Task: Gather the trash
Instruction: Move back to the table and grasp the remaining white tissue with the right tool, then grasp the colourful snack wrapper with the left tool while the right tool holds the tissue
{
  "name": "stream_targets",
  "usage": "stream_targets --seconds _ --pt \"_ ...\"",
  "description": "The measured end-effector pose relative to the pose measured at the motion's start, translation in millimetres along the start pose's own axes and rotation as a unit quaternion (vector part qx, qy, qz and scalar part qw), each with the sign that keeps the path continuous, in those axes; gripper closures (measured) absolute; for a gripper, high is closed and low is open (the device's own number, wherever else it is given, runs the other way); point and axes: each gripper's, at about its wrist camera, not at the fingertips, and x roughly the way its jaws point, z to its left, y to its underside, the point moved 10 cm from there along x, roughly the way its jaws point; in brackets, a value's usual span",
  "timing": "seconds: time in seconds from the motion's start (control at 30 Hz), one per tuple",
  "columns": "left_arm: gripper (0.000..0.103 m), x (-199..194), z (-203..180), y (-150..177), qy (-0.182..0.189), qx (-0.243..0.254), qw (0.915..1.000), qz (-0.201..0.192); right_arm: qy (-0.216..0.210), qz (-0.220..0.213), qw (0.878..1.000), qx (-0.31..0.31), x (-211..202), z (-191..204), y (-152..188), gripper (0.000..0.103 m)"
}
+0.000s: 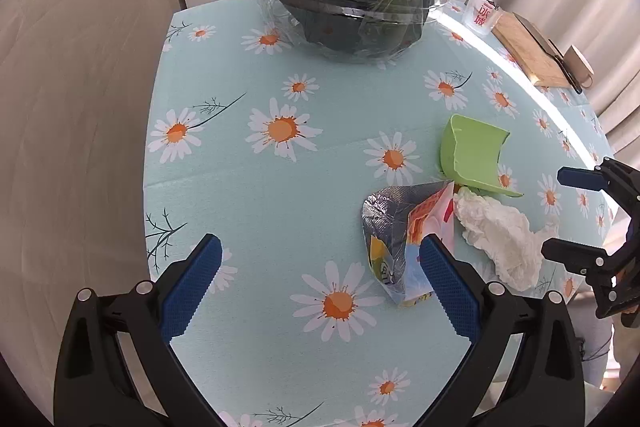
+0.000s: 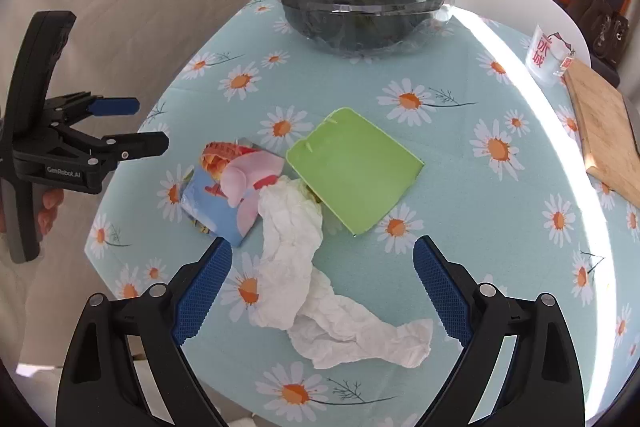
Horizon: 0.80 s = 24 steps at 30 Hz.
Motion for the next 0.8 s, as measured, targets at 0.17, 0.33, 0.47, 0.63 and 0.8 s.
stream_targets --seconds 0.17,0.33,0.47,0.63,0.8 --pt "0.006 3 3 6 -0.001 0.029 0.9996 0.003 -0.006 0.023 0.999 0.029 31 11 17 0.031" --pt "0.006 3 1 9 0.005 0.049 0.9988 0.003 -0.024 0.042 0.999 0.015 40 20 35 0.084" --pt "0.006 7 -7 13 0.016 0.053 0.9984 0.011 -0.024 0.029 0.999 0.01 17 17 38 0.084" --pt "0.006 10 -24 11 0.038 0.046 0.9982 0.0 -0.03 0.011 0.999 -0.003 -14 6 32 0.084" --pt "0.006 15 -43 9 0.062 0.024 0.9977 -0.008 -0.038 0.005 0.999 -0.026 -34 1 19 0.084"
